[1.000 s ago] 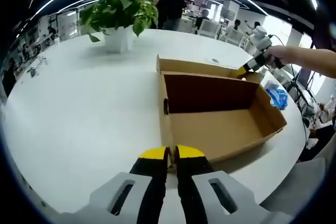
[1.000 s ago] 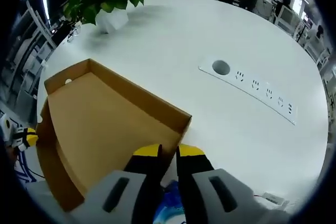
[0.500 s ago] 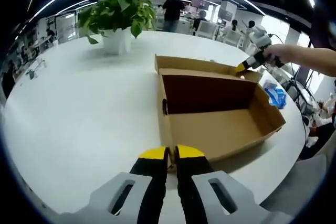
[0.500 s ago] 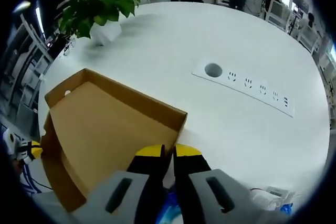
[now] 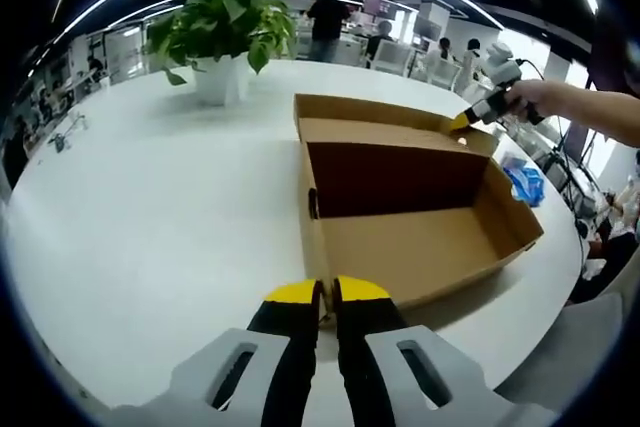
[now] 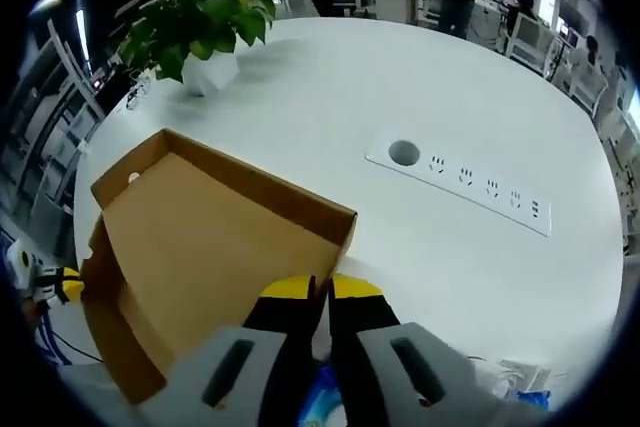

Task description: Operate the shoe box by opening the lid, removing the specified soft item, and placing it in the target area until the item is outside and the box remains undamaged.

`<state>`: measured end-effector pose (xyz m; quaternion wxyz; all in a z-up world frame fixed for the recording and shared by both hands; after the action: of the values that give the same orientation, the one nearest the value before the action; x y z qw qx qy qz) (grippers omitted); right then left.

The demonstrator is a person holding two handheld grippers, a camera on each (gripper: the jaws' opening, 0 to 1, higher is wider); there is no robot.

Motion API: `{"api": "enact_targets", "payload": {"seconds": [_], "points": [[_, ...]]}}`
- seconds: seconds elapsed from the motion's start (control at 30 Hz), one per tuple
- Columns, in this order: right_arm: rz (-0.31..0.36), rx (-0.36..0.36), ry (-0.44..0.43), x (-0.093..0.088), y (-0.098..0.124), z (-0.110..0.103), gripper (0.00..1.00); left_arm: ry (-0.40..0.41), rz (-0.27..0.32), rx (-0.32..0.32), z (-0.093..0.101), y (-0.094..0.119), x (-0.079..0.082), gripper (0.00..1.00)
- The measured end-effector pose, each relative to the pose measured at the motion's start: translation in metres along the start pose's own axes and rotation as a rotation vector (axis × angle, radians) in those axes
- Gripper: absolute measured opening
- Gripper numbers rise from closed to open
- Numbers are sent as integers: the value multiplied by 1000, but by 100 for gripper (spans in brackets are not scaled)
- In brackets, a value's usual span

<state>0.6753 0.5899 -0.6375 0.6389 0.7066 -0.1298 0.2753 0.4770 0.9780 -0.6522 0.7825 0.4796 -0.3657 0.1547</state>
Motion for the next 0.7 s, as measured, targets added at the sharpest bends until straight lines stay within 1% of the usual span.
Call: {"api": "enact_targets", "payload": {"seconds": [0.27,0.7], "points": [[43,7,-34,4,13,0,1,-5,3,3,1,1,0,2],[120,28,-47,9,42,0,0,-8,0,0,1,1,0,2]]}}
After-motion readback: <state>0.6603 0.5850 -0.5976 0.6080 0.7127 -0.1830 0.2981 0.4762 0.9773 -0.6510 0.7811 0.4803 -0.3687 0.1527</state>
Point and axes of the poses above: the point that each gripper's makers call its tool centre point, and the gripper's own axes: y roughly backward along the fingers, z roughly to its right, x roughly out of its top, the point moved 10 cm from there along y, roughly backward along the fingers, and after that the axes turned 9 degrees about -x, right-handed, at the moved point
